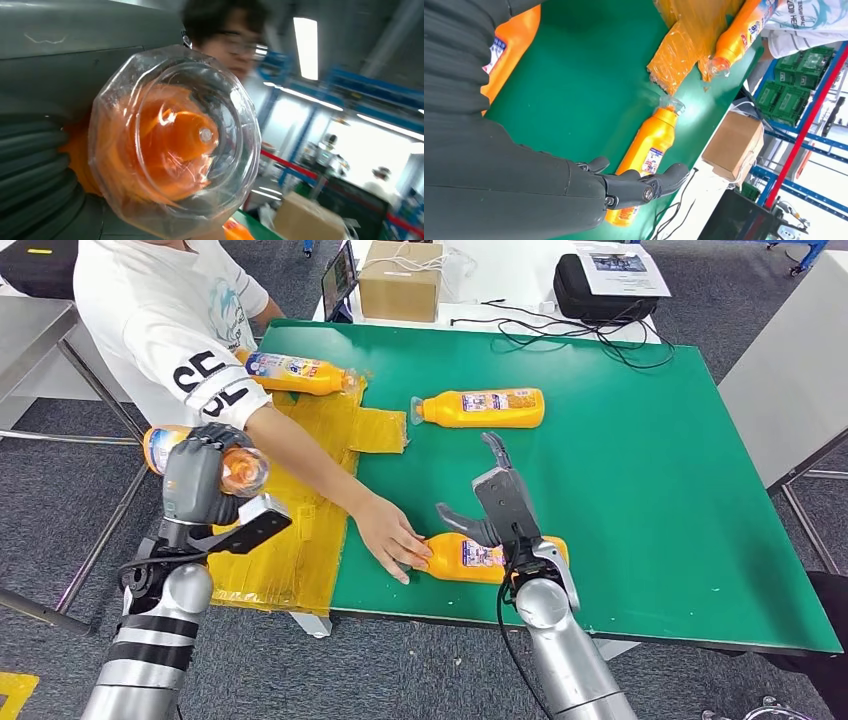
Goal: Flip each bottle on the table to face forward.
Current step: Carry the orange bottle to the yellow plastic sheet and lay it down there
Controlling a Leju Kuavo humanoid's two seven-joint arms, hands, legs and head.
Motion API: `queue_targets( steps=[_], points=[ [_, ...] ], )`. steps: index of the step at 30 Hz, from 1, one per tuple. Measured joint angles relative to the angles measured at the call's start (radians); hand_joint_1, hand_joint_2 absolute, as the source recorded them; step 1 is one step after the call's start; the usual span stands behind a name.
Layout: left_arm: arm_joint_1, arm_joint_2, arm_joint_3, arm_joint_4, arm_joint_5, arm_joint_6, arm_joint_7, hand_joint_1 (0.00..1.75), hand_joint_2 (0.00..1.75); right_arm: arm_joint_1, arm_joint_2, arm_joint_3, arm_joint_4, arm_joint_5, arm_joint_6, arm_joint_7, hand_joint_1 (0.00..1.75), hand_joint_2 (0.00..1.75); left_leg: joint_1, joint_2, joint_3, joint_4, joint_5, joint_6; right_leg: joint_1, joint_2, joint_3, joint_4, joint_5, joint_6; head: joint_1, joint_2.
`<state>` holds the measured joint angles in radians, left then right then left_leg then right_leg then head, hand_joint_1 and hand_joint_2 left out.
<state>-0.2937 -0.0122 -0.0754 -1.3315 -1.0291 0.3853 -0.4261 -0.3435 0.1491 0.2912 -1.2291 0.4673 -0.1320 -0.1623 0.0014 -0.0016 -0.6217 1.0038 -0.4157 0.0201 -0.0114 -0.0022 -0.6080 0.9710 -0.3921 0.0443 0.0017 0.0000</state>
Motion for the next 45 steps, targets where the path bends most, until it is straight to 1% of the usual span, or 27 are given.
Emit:
queue_targets(
  steps=[3,7,10,13,15,18,23,26,30,35,39,40,42,43,44,45],
  points=[
    [0.002,0.009,-0.042,0.011,-0.023,0.015,-0.001,1.75,1.75,-0.004,-0.002,-0.002,0.0,0.0,0.005,0.0,0.0,1.75,0.0,0.0,0.0,0.0,0.0,0.0,0.0,0.0,0.0,0.0,0.0,0.0,0.0,0.0],
    [0.001,0.02,-0.071,0.024,-0.042,0.016,-0.002,1.75,1.75,-0.006,-0.004,-0.003,0.0,-0.002,0.009,-0.001,0.0,1.75,0.0,0.0,0.0,0.0,0.0,0.0,0.0,0.0,0.0,0.0,0.0,0.0,0.0,0.0],
    [-0.007,0.039,-0.11,0.059,-0.117,0.002,0.001,1.75,1.75,-0.013,-0.007,-0.004,0.0,-0.006,0.019,-0.008,0.0,1.75,0.0,0.0,0.0,0.0,0.0,0.0,0.0,0.0,0.0,0.0,0.0,0.0,0.0,0.0],
    [-0.029,0.059,-0.168,0.145,-0.197,-0.001,0.014,1.75,1.75,-0.027,-0.009,-0.004,0.002,-0.01,0.03,-0.015,0.0,1.75,0.0,0.0,0.0,0.0,0.0,0.0,0.0,0.0,0.0,0.0,0.0,0.0,0.0,0.0],
    [-0.044,0.068,-0.205,0.211,-0.222,0.006,0.021,1.75,1.75,-0.035,-0.009,-0.004,0.004,-0.016,0.034,-0.018,0.0,1.75,0.0,0.0,0.0,0.0,0.0,0.0,0.0,0.0,0.0,0.0,0.0,0.0,0.0,0.0],
    [-0.07,0.075,-0.246,0.305,-0.235,0.013,0.028,1.75,1.75,-0.038,-0.009,-0.004,0.004,-0.031,0.034,-0.029,0.0,1.75,0.0,0.0,0.0,0.0,0.0,0.0,0.0,0.0,0.0,0.0,0.0,0.0,0.0,0.0],
    [-0.113,0.074,-0.285,0.433,-0.224,-0.005,0.05,1.75,1.75,-0.029,-0.007,-0.004,-0.016,-0.065,0.013,-0.064,0.0,1.75,0.0,0.0,0.0,0.0,0.0,0.0,0.0,0.0,-0.001,0.0,0.0,0.0,0.0,0.0],
    [-0.14,0.068,-0.294,0.498,-0.202,-0.039,0.047,1.75,1.75,-0.021,-0.003,-0.004,-0.037,-0.085,0.009,-0.074,0.0,1.75,0.0,0.001,0.0,0.0,0.0,0.0,0.0,0.0,-0.001,0.0,0.0,0.0,0.0,0.0],
    [-0.182,0.06,-0.298,0.569,-0.116,-0.147,-0.005,1.75,1.75,-0.02,0.001,-0.004,-0.05,-0.102,0.014,-0.075,0.0,1.75,0.0,0.0,0.0,0.0,0.0,0.0,0.0,0.0,0.0,0.0,0.0,0.0,0.0,0.0],
    [-0.199,0.058,-0.299,0.592,-0.092,-0.181,-0.015,1.75,1.75,-0.021,0.002,-0.004,-0.052,-0.106,0.015,-0.075,0.0,1.75,0.0,0.0,0.0,0.0,0.0,0.0,0.0,0.0,0.0,0.0,0.0,0.0,0.0,0.0],
    [-0.297,0.048,-0.335,0.734,-0.099,-0.274,0.033,1.75,1.75,-0.049,0.008,0.003,-0.05,-0.112,0.024,-0.072,0.0,1.75,0.0,0.0,0.0,0.0,0.001,0.0,0.0,0.0,0.0,0.001,0.001,0.0,0.0,0.0],
    [-0.311,0.047,-0.342,0.756,-0.101,-0.279,0.039,1.49,1.75,-0.055,0.008,0.006,-0.048,-0.112,0.026,-0.072,0.0,1.75,0.0,0.0,0.001,0.0,0.001,-0.001,0.0,0.0,0.0,0.001,0.001,0.0,0.0,0.0],
    [-0.328,0.046,-0.35,0.785,-0.101,-0.289,0.044,0.71,1.75,-0.062,0.008,0.01,-0.046,-0.113,0.028,-0.071,0.0,1.75,0.0,0.0,0.001,0.0,0.001,-0.001,0.0,0.0,0.0,0.001,0.001,0.0,0.0,0.0],
    [-0.332,0.046,-0.353,0.795,-0.1,-0.296,0.045,0.27,1.75,-0.063,0.008,0.012,-0.045,-0.113,0.029,-0.071,0.0,1.75,0.0,0.0,0.001,0.0,0.001,-0.001,0.0,0.0,0.0,0.001,0.001,0.0,0.0,0.0],
    [-0.335,0.046,-0.355,0.805,-0.099,-0.303,0.046,0.09,1.75,-0.064,0.008,0.013,-0.044,-0.113,0.03,-0.071,0.0,1.75,0.0,0.0,0.001,0.0,0.001,-0.001,0.0,0.0,0.0,0.002,0.001,0.0,0.0,0.0],
    [-0.337,0.046,-0.358,0.814,-0.096,-0.311,0.046,0.04,1.75,-0.065,0.008,0.014,-0.043,-0.114,0.03,-0.07,0.0,1.75,0.0,0.0,0.001,0.0,0.001,-0.001,0.0,0.0,0.0,0.002,0.001,0.0,0.0,0.0]
  ],
)
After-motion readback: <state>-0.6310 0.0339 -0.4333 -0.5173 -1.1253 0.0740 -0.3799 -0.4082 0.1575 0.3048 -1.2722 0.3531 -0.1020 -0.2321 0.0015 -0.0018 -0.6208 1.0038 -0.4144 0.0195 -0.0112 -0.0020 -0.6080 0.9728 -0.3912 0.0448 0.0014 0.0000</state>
